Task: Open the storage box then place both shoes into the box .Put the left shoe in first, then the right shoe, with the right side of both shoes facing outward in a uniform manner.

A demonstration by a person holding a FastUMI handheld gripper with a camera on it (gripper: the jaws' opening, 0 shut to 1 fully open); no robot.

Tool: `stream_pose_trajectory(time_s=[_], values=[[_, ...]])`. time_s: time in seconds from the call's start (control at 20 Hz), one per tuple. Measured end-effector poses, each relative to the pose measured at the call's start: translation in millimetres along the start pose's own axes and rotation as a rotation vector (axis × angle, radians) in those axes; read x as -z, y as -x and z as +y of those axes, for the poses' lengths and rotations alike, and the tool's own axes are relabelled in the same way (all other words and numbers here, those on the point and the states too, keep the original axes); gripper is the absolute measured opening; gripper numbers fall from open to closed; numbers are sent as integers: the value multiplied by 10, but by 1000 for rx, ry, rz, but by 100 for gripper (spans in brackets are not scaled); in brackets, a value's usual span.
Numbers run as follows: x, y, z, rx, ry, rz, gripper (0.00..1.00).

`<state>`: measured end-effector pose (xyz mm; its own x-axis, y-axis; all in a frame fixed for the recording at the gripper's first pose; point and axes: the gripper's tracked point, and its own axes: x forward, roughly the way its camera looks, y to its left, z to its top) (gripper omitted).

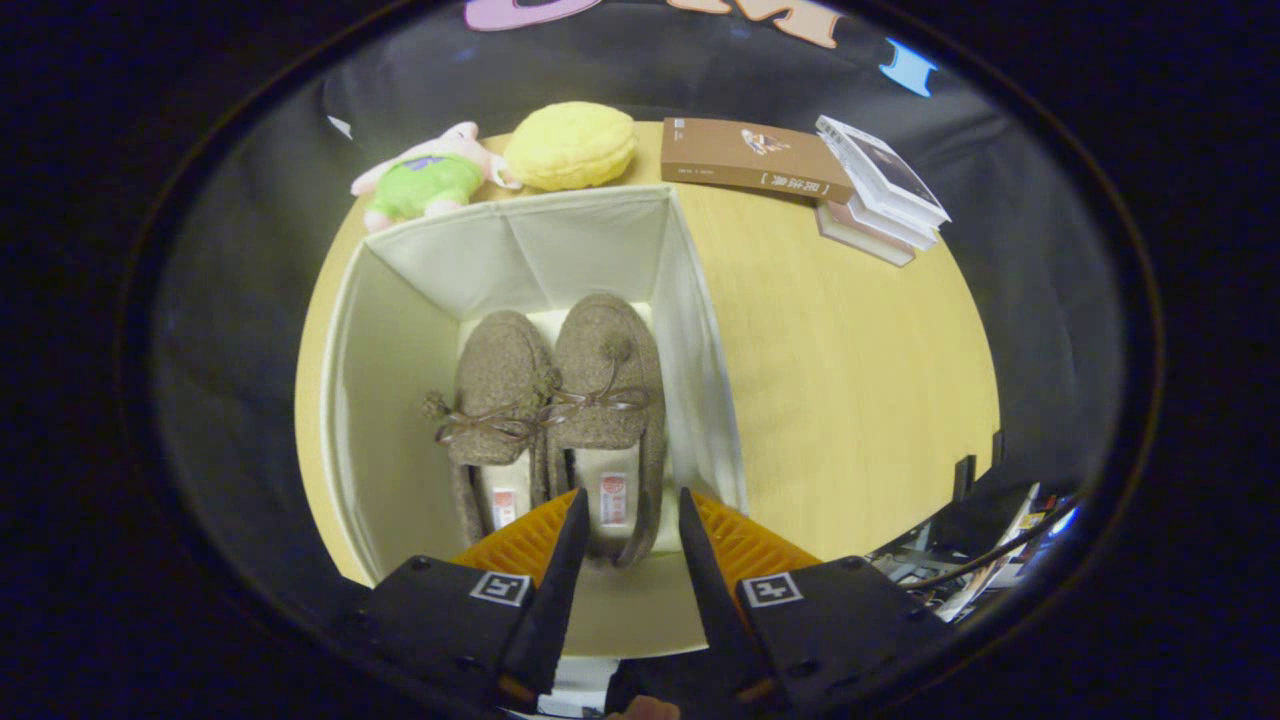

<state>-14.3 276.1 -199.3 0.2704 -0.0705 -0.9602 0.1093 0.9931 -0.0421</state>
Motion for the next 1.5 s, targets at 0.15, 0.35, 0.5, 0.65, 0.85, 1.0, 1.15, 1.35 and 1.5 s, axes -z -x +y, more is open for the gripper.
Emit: stream_pose_trajectory(time_s=[0.15, 0.35, 0.5, 0.65, 0.85, 1.0, 1.15, 1.35, 1.5], values=[[-72, 249, -50, -52, -57, -56, 71], [-312, 618, -400, -56, -115, -187, 82], [-520, 809, -871, -15, -149, -312, 90], [-733, 878, -1376, 40, -172, -435, 89], [-1025, 934, -1921, 79, -193, -623, 89], [-1268, 1010, -2204, 57, -195, -774, 90], [-1439, 1118, -2399, 26, -169, -911, 90], [-1580, 1373, -2475, -50, -121, -1098, 90], [-1642, 1456, -2495, -110, -91, -1169, 90]])
